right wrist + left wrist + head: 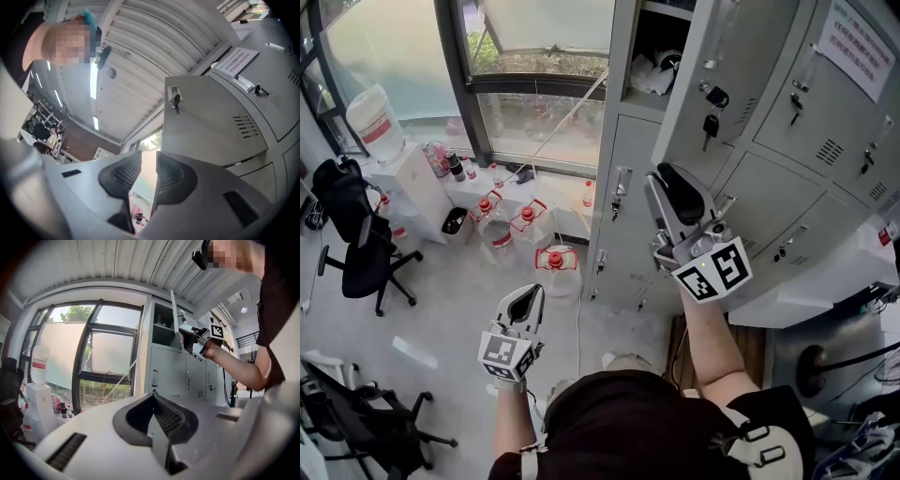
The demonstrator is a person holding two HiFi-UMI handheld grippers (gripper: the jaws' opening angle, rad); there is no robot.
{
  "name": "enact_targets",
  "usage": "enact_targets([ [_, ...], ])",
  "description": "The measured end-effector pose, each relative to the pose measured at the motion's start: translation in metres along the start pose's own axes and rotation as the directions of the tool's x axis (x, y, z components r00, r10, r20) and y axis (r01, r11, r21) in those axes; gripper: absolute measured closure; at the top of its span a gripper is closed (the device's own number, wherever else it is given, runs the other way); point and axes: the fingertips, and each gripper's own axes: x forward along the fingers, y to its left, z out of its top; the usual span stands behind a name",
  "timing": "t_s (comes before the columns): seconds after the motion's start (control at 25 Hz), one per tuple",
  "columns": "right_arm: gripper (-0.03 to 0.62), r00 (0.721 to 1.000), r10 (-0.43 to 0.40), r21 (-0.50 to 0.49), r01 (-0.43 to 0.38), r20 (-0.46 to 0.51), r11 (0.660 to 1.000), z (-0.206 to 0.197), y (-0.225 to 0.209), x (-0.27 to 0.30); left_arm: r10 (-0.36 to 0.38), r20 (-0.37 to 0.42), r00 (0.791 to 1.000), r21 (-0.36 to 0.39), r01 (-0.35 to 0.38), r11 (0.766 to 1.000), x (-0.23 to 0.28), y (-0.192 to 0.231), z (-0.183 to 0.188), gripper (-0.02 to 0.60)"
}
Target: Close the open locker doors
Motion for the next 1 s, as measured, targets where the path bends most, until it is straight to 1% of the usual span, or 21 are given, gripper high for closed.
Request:
enact_targets([
  [0.52,0.525,0.998,0.067,0.07,-0.069,0.02,0.995,-0.025,-0.022,0.044,0.127,-0.02,0.992,-0.015,-0.127,0.992,0.008,0.023,-0.008,0.574],
  [0.8,0.528,0.998,0.064,0.116,-0.067,0.027,0.991,-0.04,-0.046,0.064,0.184,-0.014,0.983,-0.01,-0.185,0.983,0.02,0.036,-0.008,0.574],
  [1.0,0.528,0.999,0.048,0.144,-0.051,0.025,0.988,-0.048,-0.065,0.076,0.204,-0.012,0.979,-0.009,-0.204,0.979,0.031,0.042,-0.007,0.574],
])
